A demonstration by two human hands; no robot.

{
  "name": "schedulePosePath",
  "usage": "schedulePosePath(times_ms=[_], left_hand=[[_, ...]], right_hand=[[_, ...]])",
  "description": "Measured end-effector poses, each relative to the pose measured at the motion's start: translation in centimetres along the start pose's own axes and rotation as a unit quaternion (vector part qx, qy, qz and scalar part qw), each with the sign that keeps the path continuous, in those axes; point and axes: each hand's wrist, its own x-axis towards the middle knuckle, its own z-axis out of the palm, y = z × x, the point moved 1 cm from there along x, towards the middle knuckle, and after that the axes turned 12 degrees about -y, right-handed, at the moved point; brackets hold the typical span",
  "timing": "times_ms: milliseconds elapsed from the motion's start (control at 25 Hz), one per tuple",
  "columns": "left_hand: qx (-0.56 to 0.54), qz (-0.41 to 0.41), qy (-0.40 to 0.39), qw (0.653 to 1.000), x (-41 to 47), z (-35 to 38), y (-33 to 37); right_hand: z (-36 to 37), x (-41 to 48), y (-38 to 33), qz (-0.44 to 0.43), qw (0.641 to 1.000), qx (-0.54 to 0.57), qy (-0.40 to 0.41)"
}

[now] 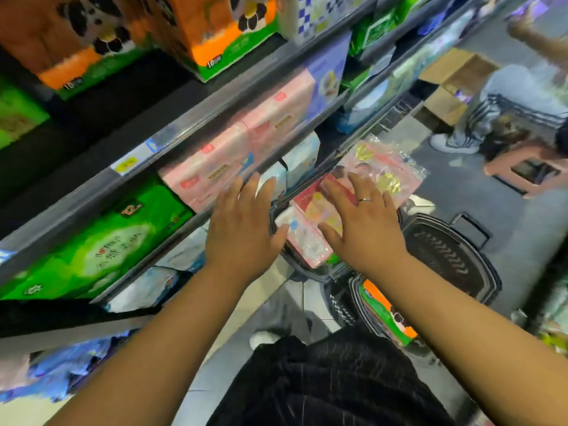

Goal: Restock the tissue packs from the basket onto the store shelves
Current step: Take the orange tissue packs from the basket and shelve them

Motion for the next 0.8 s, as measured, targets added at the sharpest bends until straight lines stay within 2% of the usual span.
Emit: schedulePosePath(times_ms=[360, 600, 800], left_hand=[[-0.007, 0.082, -0.112, 0.99, 2.1, 8.5, 18.0], [0.048, 0.155, -0.201, 0.966, 3.6, 15.1, 27.2], [0.083, 0.215, -0.269, 0.935, 5.1, 21.8, 31.8]], right_hand=[[6.0, -11.1, 16.9, 0.123, 0.987, 0.036, -0.097], [11.7, -16.6, 24.6, 0.207, 0.961, 0.089, -0.162], [17.7, -18.5, 29.3, 0.291, 0.919, 0.169, -0.203]])
